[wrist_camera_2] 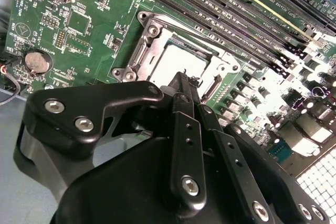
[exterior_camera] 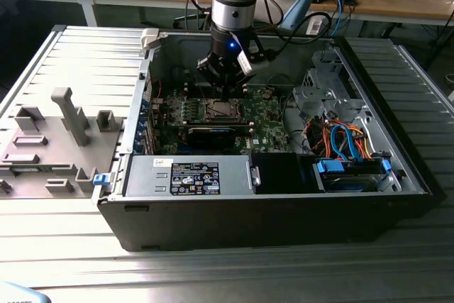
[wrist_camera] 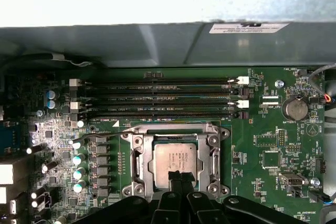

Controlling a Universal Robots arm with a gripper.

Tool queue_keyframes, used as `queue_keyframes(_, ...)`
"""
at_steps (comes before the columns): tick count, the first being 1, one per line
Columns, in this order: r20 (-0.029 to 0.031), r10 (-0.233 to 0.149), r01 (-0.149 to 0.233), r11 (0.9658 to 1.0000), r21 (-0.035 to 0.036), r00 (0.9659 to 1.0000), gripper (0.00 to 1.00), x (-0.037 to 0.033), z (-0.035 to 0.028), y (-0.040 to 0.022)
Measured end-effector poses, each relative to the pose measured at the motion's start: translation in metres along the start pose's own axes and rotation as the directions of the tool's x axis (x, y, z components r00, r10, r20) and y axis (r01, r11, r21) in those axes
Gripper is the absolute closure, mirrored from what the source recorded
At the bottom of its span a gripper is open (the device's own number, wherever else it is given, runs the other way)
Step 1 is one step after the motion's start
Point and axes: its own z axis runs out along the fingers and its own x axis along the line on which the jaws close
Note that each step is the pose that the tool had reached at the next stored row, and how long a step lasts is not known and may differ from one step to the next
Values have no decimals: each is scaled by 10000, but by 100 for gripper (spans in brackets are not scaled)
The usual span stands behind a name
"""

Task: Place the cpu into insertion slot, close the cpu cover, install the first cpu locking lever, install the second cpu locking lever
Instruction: 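Install the first cpu locking lever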

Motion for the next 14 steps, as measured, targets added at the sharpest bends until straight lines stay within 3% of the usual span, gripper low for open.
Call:
queue_keyframes(11,0,-6,6,10000,-12,10000,89,6,-6,-1)
queue_keyframes(12,-1,-6,6,10000,-39,10000,89,6,-8,-1)
queue_keyframes(14,-2,-10,10,9994,-339,10000,89,6,-8,0)
